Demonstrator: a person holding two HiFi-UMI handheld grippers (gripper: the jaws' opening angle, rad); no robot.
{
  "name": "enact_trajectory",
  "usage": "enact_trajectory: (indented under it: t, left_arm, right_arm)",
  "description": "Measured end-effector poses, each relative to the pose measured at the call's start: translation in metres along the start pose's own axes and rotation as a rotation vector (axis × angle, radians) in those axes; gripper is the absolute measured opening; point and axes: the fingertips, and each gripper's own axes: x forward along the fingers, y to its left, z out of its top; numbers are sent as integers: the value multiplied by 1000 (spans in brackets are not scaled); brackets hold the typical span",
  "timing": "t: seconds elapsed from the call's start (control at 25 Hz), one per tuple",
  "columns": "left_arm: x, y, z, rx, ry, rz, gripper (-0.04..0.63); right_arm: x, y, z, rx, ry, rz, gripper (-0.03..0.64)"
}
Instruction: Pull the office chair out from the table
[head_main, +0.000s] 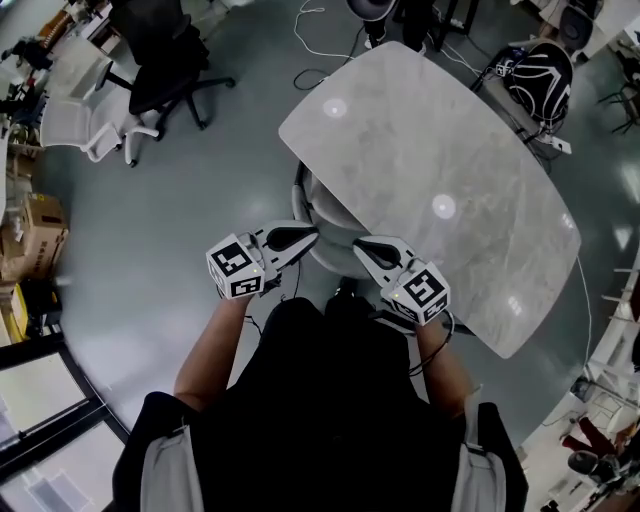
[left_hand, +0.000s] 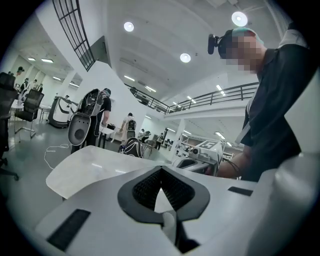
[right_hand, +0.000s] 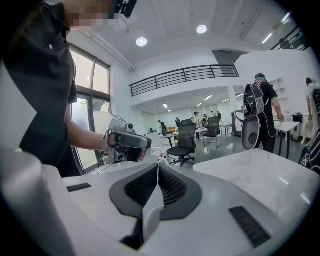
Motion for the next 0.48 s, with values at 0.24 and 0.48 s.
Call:
enact_trajectory:
  t: [0.24,0.48]
  left_arm:
    - [17,15,-5,71,109,-18,12]
    - [36,30,-42,118,238,-78,12]
  right_arm:
    - [19,-13,-3,-26,51,-3,21]
    - [36,-19,-43,-52,215,3,23]
